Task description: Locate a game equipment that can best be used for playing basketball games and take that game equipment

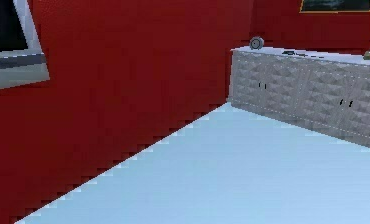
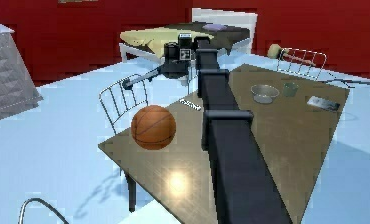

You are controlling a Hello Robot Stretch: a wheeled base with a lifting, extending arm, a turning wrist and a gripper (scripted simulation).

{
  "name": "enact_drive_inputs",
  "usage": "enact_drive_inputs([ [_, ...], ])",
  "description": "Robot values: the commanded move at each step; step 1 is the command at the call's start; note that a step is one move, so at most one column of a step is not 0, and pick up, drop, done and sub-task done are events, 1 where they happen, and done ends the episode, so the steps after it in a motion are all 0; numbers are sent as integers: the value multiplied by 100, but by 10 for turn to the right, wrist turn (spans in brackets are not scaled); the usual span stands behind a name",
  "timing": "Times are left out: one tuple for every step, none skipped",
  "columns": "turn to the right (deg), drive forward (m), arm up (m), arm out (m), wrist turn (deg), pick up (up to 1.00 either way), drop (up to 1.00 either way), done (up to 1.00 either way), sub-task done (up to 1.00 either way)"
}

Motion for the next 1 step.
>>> enact_drive_inputs([
  [0, 0, 0, 0, 90, 0, 0, 0, 0],
])
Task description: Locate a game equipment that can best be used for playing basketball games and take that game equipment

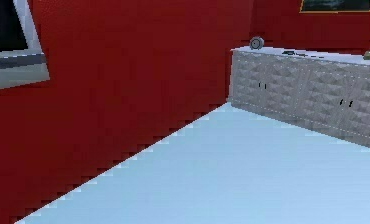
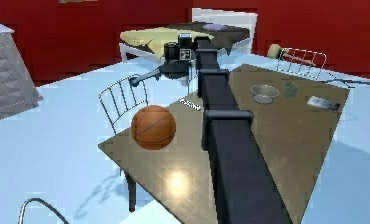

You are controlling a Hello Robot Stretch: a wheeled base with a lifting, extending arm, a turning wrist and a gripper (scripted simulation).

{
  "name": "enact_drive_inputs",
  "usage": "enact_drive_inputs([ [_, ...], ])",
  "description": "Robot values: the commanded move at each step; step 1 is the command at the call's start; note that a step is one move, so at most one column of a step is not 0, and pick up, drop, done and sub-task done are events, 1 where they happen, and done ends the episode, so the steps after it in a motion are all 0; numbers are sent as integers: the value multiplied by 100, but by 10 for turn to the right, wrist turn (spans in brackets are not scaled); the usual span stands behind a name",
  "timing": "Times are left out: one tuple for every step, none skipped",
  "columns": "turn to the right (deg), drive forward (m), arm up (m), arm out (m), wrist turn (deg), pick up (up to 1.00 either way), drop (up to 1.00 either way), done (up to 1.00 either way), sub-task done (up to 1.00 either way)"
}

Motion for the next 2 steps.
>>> enact_drive_inputs([
  [0, 0, -30, 0, 0, 0, 0, 0, 0],
  [0, 0, 0, 0, 0, 100, 0, 0, 0],
])
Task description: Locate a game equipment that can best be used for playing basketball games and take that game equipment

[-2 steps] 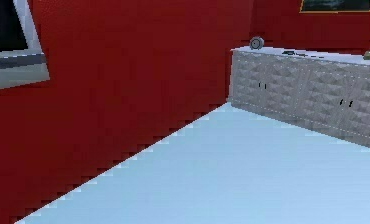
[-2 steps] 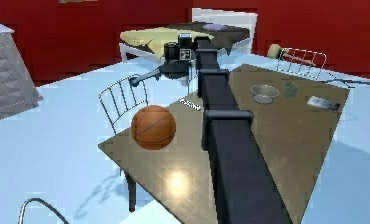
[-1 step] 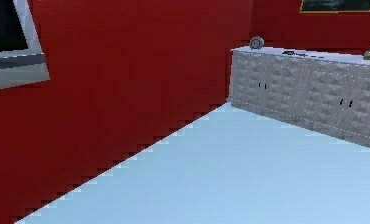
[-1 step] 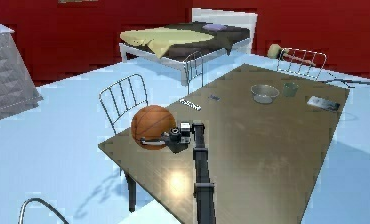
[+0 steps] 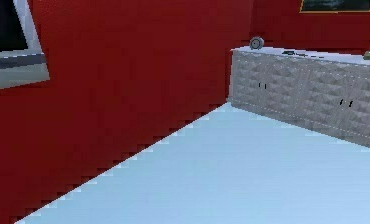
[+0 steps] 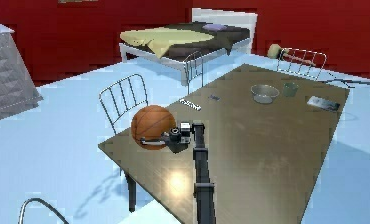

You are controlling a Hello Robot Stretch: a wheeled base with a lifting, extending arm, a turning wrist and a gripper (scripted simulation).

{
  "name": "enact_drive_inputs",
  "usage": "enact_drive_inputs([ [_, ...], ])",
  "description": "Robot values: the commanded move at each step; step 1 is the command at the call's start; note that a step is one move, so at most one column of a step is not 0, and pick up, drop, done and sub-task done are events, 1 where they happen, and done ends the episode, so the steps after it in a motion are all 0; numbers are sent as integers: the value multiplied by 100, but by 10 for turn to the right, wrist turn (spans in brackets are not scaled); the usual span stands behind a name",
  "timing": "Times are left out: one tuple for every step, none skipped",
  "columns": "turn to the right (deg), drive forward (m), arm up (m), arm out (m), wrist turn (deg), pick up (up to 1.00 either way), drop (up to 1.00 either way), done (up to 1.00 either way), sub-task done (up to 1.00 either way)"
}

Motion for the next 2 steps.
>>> enact_drive_inputs([
  [0, 0, 10, 0, 0, 0, 0, 0, 0],
  [0, 0, 0, 0, 0, 0, 0, 100, 0],
])
